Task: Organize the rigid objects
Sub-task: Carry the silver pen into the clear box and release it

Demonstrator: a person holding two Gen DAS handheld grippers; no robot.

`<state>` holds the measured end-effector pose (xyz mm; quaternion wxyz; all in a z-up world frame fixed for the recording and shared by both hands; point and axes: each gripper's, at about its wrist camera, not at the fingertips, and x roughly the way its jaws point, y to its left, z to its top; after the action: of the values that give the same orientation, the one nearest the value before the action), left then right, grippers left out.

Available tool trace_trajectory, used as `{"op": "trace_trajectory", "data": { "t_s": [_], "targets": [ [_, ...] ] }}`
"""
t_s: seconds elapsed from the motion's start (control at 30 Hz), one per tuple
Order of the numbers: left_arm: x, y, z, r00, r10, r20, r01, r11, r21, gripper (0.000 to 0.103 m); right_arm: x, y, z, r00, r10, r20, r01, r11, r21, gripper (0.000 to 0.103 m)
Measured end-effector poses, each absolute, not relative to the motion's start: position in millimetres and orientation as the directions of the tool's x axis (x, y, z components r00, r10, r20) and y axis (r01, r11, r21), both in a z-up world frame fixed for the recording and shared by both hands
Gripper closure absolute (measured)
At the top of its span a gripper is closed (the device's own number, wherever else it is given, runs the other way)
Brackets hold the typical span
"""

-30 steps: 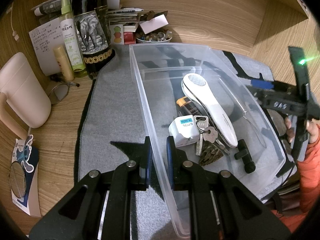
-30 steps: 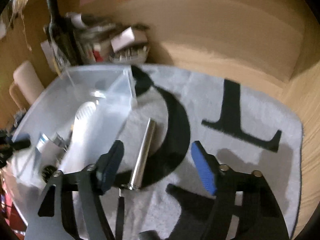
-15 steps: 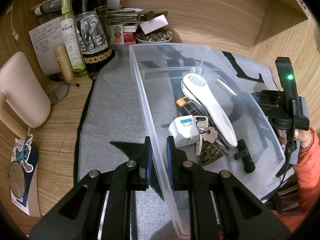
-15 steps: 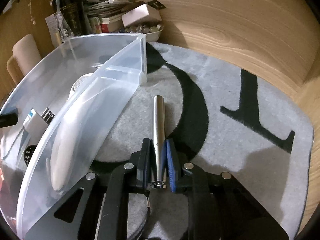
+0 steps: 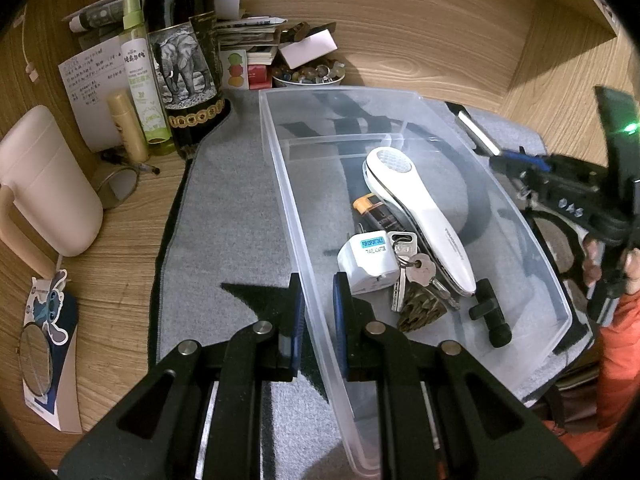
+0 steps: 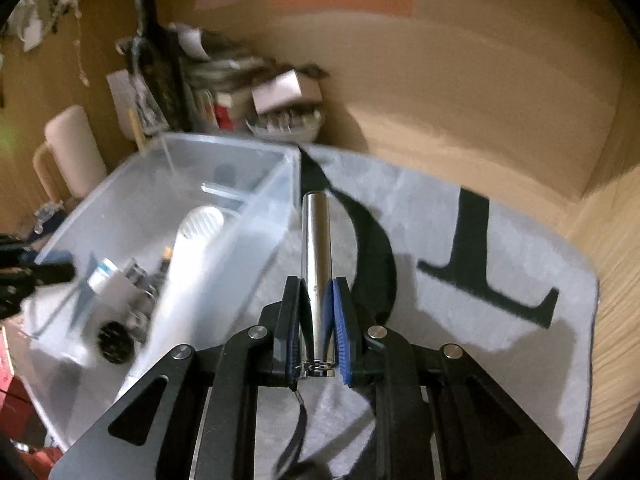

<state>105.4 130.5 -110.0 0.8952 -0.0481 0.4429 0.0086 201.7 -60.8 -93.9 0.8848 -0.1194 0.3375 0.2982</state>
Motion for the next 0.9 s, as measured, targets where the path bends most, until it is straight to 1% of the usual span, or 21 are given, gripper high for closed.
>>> {"op": "trace_trajectory", "data": {
  "t_s": [0.43,0.6,0.77,0.9],
  "targets": [
    [106,130,-110,0.607,-0.028,-0.794,-0.056,0.995,-0.078,0.090,162,-33,-27,0.635,0.572,-0.519,-0.679,0.734,-0.021,0.089],
    [106,130,-110,0.607,-0.028,-0.794,-0.056,0.995,-0.078,0.090,148,-18,-13,0.621,0.615,-0.486,-0.717,0.696,-0.036,0.089],
    [106,130,-110,0.607,-0.028,-0.794,-0.057,0.995,-0.078,0.090,140,-3,-13,0.585,0.644,-0.493,-0.755,0.654,-0.043,0.089],
    [106,130,-110,0.607,-0.028,-0.794,-0.057,0.995,-0.079,0.090,141,10,-25,0.550,0.641,-0.535,-0.777,0.627,-0.047,0.089]
  ]
}}
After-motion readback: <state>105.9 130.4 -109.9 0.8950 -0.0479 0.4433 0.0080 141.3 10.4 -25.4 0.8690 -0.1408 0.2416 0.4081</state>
